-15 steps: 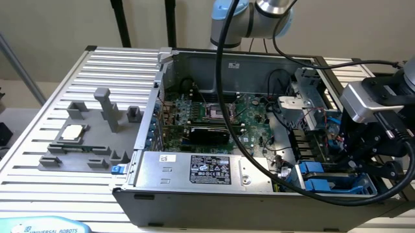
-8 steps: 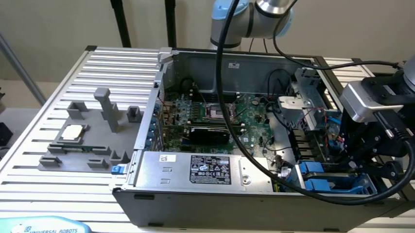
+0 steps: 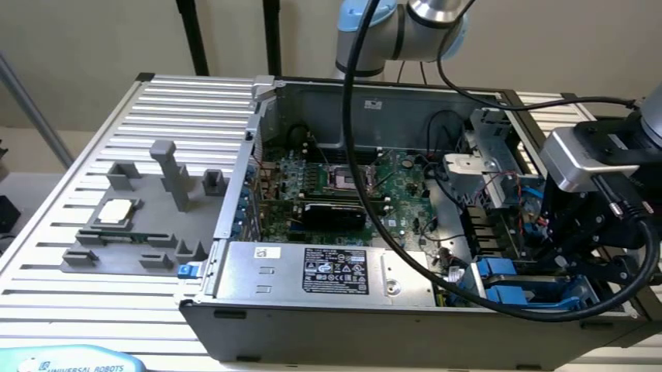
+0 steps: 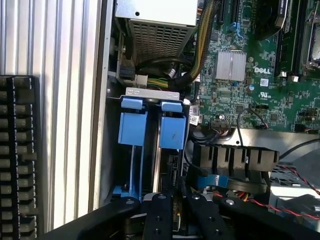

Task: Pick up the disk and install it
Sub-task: 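Insert the first disk wire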

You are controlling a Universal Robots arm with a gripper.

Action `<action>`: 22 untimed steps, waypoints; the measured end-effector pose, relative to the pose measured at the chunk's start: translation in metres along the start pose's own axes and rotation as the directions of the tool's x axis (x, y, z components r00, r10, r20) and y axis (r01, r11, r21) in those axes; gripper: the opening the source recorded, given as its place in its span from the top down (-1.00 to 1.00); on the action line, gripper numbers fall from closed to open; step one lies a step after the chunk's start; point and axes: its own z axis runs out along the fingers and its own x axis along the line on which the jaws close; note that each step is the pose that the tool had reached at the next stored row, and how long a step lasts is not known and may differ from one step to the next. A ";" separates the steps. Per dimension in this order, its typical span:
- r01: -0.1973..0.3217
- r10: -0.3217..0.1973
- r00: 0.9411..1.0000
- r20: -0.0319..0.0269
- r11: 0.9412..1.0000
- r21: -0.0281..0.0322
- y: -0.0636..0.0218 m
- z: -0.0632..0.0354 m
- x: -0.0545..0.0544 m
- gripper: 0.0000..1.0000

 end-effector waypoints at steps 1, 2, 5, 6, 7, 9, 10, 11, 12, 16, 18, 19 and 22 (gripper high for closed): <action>-0.004 0.004 1.000 0.000 1.000 0.000 0.0000 0.0002 0.000 0.66; -0.008 0.008 1.000 0.000 1.000 0.001 0.0000 0.0003 0.000 0.66; -0.018 0.018 1.000 0.000 1.000 0.001 0.0000 0.0007 0.000 0.66; -0.020 0.020 1.000 0.000 1.000 0.001 0.0000 0.0010 0.000 0.66; -0.021 0.021 1.000 0.000 1.000 0.001 0.0000 0.0013 0.000 0.66; -0.024 0.024 1.000 0.000 1.000 0.002 0.0000 0.0025 0.000 0.66; -0.024 0.024 1.000 0.000 1.000 0.002 0.0000 0.0031 0.000 0.66; -0.025 0.025 1.000 0.000 1.000 0.002 0.0000 0.0037 0.000 0.66; -0.026 0.026 1.000 0.000 1.000 0.002 0.0000 0.0041 0.000 0.66; -0.029 0.029 1.000 0.000 1.000 0.002 -0.0003 0.0057 0.000 0.66; -0.030 0.030 1.000 0.000 1.000 0.002 -0.0003 0.0061 0.000 0.66; -0.030 0.030 1.000 0.000 1.000 0.002 -0.0003 0.0063 0.000 0.66; -0.030 0.030 1.000 0.002 1.000 0.002 -0.0004 0.0071 0.000 0.63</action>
